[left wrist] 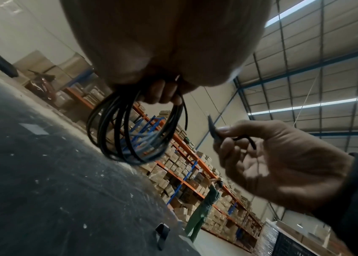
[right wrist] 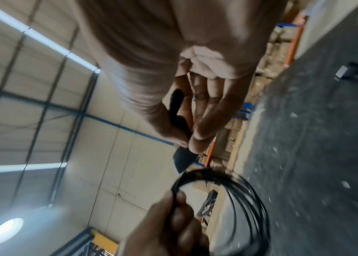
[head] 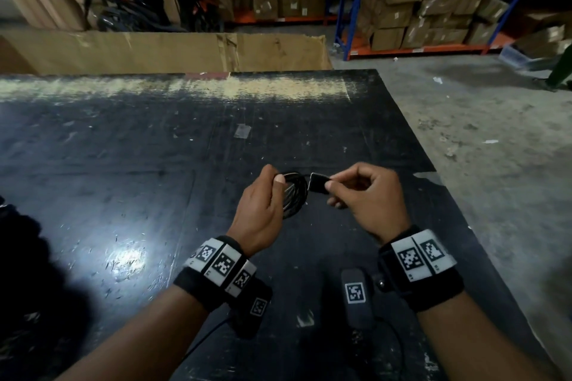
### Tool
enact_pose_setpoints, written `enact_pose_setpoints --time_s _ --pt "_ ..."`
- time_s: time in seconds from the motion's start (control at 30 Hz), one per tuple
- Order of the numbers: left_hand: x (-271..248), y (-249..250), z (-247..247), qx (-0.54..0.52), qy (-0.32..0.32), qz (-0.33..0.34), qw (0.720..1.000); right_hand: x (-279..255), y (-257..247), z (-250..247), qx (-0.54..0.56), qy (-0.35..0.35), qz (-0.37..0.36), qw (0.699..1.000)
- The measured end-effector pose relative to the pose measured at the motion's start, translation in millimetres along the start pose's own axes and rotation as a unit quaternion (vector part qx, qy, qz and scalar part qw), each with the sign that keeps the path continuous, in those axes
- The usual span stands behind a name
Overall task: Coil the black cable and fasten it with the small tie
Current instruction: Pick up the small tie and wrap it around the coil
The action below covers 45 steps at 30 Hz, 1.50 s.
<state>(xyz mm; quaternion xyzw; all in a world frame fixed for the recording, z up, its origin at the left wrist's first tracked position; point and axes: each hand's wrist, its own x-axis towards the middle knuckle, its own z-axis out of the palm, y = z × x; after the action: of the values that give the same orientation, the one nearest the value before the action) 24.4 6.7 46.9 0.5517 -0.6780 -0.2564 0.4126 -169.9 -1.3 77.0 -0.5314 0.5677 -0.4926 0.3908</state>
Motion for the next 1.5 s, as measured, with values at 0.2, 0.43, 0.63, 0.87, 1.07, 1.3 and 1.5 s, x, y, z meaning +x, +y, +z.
enact_pose_setpoints --time_s 0.2,0.43,0.63,0.87,1.07,1.3,1.5 --pt "1.7 17.1 14.3 -0.001 0.059 0.05 0.997 -15.8 10.2 40.0 0.182 0.007 0.213 0.96" --pt "-9.0 28.8 24.6 0.038 0.058 0.094 0.993 1.0 0.0 44.6 0.403 0.039 0.296 0.865" --pt "-8.2 28.7 25.8 -0.021 0.053 0.072 0.996 -0.1 11.3 41.8 0.423 -0.024 0.284 0.86" --pt "-9.6 30.1 26.7 -0.072 0.031 0.018 0.997 -0.6 24.6 44.2 0.455 -0.003 0.271 0.848" --pt "-5.3 33.0 25.8 -0.075 0.051 0.03 0.995 -4.7 19.9 44.3 0.48 0.006 0.271 0.834" --pt "9.8 25.2 12.8 -0.072 0.072 0.001 0.995 -18.6 4.0 33.9 0.157 0.022 0.011 0.987" --pt "17.5 20.9 5.8 -0.099 0.008 -0.059 0.993 -17.4 13.3 25.0 -0.221 -0.002 -0.316 0.923"
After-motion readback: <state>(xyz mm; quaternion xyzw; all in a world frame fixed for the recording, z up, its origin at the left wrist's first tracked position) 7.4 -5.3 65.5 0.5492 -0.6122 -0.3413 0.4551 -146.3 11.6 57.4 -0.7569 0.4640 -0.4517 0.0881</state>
